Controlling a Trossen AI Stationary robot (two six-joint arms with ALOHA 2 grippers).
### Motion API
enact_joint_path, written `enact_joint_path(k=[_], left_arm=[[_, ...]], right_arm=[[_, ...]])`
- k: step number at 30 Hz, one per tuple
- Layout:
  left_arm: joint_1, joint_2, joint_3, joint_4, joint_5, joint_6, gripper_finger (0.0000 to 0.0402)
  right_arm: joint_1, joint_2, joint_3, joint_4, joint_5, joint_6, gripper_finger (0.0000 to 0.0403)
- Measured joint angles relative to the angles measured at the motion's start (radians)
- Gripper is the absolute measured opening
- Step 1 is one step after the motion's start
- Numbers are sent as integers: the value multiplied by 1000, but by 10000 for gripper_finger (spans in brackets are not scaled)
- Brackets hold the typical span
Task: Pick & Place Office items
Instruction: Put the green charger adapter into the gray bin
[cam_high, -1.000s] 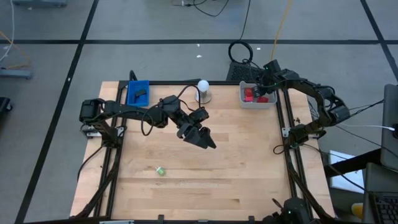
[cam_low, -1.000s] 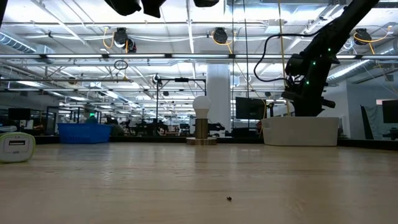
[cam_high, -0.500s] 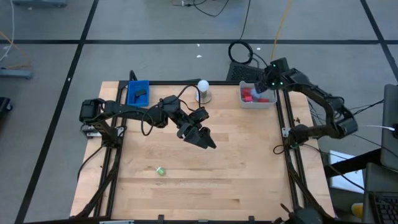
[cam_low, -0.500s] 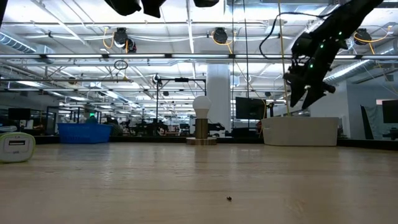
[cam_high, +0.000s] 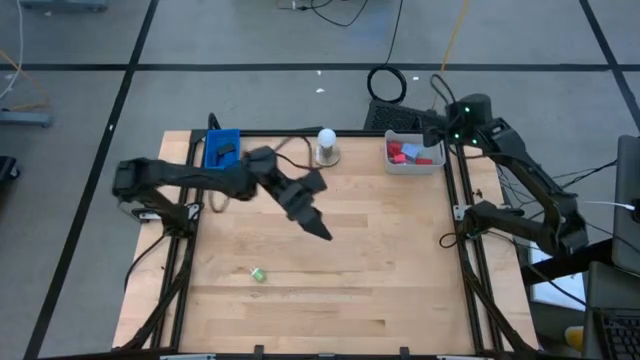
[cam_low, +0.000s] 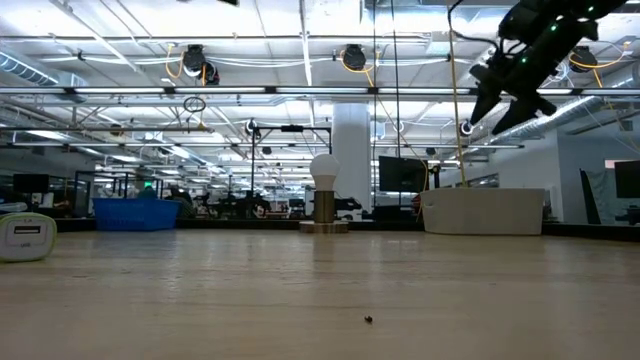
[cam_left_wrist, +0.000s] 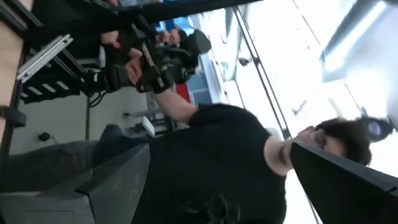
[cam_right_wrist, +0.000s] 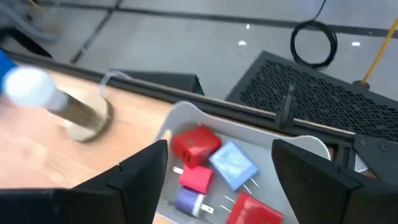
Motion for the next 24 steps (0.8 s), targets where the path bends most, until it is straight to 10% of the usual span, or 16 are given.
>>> enact_joint_path(k=[5, 12, 17, 24], left_arm=[[1, -249, 1, -494, -151, 102, 392], [-118, -590, 2, -1305, -772, 44, 392], [-296, -685, 1, -1516, -1054, -133, 392], [-467, -603, 0, -1631, -1132, -370, 392]], right_arm=[[0, -69, 0, -9, -48, 71, 279], [0, -118, 0, -27, -102, 165, 279], [23, -135, 0, -21, -104, 199, 279], [80, -136, 0, -14, -102, 187, 279]])
